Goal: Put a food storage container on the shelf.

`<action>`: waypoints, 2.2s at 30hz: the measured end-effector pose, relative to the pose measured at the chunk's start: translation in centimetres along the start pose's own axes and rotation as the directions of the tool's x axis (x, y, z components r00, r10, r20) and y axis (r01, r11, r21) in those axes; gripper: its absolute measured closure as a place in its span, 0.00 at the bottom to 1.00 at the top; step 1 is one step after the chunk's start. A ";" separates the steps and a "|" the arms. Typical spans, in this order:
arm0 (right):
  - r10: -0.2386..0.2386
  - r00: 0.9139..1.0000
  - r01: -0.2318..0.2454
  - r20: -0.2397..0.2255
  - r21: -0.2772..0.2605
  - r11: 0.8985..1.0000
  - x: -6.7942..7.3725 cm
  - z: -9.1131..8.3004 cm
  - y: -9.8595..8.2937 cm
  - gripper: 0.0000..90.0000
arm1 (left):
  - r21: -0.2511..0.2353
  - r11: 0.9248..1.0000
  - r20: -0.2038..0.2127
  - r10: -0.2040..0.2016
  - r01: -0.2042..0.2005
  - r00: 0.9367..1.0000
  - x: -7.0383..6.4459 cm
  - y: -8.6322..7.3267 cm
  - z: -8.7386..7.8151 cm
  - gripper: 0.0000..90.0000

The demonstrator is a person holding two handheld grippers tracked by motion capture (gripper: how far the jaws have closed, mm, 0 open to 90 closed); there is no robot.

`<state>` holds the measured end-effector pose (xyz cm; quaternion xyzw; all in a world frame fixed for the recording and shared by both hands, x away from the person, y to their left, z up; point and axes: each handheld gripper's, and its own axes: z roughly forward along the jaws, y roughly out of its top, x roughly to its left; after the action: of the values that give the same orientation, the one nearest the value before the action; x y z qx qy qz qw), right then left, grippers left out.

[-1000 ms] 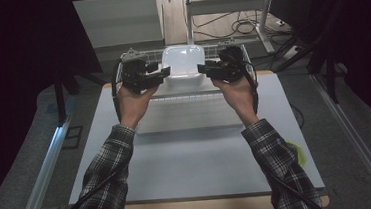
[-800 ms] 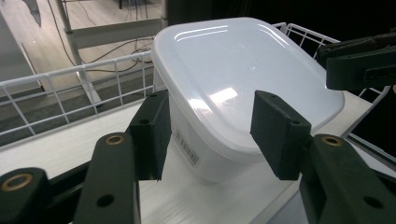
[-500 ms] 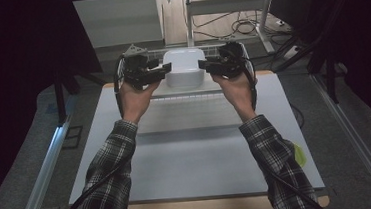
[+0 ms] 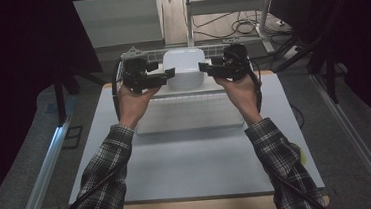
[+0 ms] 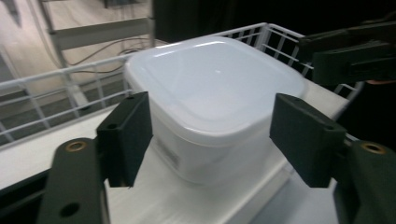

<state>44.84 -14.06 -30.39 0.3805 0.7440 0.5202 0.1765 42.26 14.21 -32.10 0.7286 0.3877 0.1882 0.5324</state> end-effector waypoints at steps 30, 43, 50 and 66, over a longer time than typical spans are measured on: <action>-0.122 0.986 0.131 -0.115 0.073 0.989 2.3 -3.5 -7.5 0.11 | 0.022 0.996 0.072 0.090 -0.092 0.993 -3.8 -8.0 -5.1 0.05; -0.139 0.984 0.150 -0.110 0.096 0.984 2.6 -4.9 -11.9 0.05 | 0.034 0.994 0.049 0.101 -0.102 0.994 -4.6 -12.3 -6.5 0.04; -0.137 0.985 0.150 -0.107 0.135 0.979 1.9 -5.6 -13.6 0.02 | 0.036 0.994 0.040 0.105 -0.107 0.994 -4.9 -14.0 -7.0 0.04; -0.130 0.987 0.140 -0.090 0.121 0.983 2.5 -7.8 -18.5 0.00 | 0.049 0.994 0.002 0.096 -0.096 0.995 -5.7 -19.2 -8.2 0.07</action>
<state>31.02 -20.32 -43.76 0.3181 0.8063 0.4735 0.1564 26.07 17.56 -46.06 0.7592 0.3569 0.2043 0.5045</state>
